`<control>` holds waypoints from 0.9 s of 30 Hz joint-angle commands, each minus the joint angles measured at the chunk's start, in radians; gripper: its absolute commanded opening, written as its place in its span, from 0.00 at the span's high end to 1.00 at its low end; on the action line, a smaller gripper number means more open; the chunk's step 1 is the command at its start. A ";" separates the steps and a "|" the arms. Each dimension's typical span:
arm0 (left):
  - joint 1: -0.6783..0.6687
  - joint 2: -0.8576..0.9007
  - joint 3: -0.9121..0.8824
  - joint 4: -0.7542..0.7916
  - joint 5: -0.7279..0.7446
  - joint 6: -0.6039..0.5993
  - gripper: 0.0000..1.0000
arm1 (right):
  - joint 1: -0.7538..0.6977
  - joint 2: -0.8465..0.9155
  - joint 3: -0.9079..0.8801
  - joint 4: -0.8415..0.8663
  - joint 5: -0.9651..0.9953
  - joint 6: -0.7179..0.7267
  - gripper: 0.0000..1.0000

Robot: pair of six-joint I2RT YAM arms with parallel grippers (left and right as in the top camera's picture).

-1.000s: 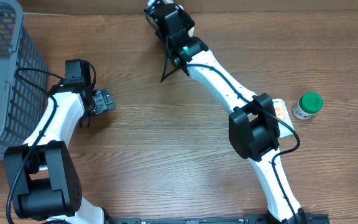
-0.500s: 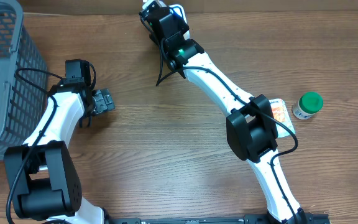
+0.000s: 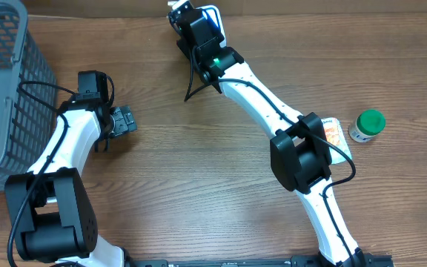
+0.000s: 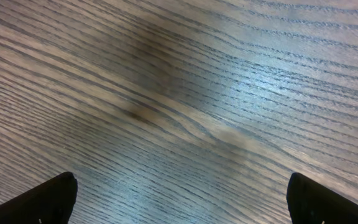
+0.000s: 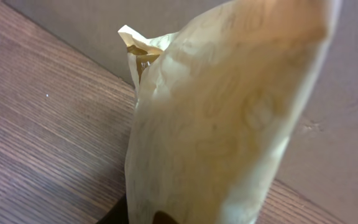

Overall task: Scan the item barcode
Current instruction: 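Hold the Pantree bag in front of the white scanner, then lower the Pantree bag to the table right of center and release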

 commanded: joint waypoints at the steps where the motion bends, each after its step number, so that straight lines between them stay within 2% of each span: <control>1: -0.004 -0.007 0.015 0.000 -0.010 0.019 0.00 | -0.027 -0.071 0.006 0.007 -0.011 0.056 0.97; 6: -0.004 -0.007 0.014 0.000 -0.010 0.019 0.01 | -0.051 -0.183 0.006 -0.068 -0.066 0.130 0.96; 11: -0.004 -0.007 0.014 0.000 -0.010 0.019 0.00 | -0.082 -0.288 0.006 -0.243 -0.293 0.234 0.96; 16: -0.004 -0.007 0.014 0.000 -0.010 0.019 0.00 | -0.126 -0.323 0.006 -0.487 -0.505 0.341 0.96; 20: -0.004 -0.007 0.014 0.000 -0.010 0.019 0.00 | -0.159 -0.317 0.005 -0.735 -0.653 0.331 0.92; 24: -0.004 -0.007 0.014 0.000 -0.010 0.019 0.00 | -0.180 -0.302 -0.001 -1.001 -0.653 0.235 0.92; 27: -0.004 -0.007 0.014 0.000 -0.010 0.019 0.00 | -0.183 -0.299 -0.035 -1.119 -0.631 0.138 0.93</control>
